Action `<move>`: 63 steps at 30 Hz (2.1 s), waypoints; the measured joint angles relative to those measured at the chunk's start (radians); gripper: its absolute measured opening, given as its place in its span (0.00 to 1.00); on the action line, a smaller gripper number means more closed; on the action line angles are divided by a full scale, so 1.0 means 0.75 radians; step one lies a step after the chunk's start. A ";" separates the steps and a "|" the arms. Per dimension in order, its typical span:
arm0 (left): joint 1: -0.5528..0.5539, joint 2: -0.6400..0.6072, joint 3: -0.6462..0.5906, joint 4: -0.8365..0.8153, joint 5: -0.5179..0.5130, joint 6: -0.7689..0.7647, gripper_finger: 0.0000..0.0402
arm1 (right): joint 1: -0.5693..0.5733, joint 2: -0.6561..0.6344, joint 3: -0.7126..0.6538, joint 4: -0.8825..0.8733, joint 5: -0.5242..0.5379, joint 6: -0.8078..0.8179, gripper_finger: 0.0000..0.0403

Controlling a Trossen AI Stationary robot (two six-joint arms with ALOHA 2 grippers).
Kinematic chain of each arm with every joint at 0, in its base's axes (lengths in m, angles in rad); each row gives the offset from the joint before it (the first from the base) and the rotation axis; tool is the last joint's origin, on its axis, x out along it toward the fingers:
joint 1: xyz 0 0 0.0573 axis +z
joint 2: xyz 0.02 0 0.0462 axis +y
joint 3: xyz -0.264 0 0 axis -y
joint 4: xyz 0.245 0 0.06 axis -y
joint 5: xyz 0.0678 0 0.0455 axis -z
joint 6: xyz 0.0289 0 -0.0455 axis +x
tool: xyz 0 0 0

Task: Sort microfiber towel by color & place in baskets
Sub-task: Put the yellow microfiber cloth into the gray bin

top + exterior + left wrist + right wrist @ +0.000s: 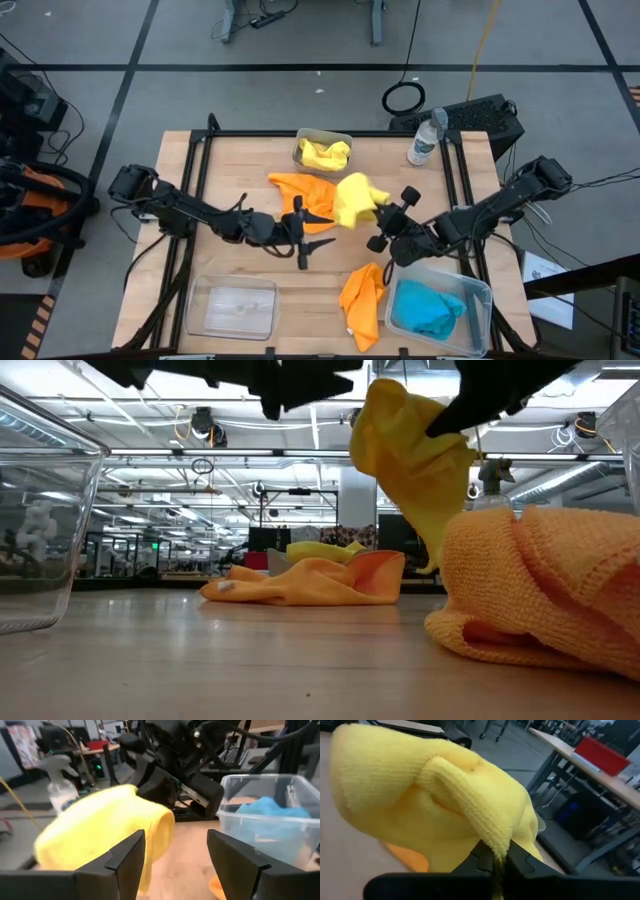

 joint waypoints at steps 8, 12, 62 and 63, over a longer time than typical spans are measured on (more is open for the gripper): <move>0.054 0.048 0.000 0.002 0.071 -0.024 0.55 | -0.053 -0.007 0.000 0.060 -0.136 -0.222 0.01; 0.024 -0.006 0.029 0.025 0.063 0.071 0.55 | -0.074 -0.007 0.000 0.050 -0.196 -0.322 0.01; 0.365 0.026 0.166 -0.498 0.111 0.255 0.55 | -0.361 -0.006 0.000 0.519 -0.801 -1.307 0.01; 0.365 0.026 0.166 -0.486 0.111 0.256 0.55 | -0.364 -0.006 0.000 0.532 -0.829 -1.309 0.01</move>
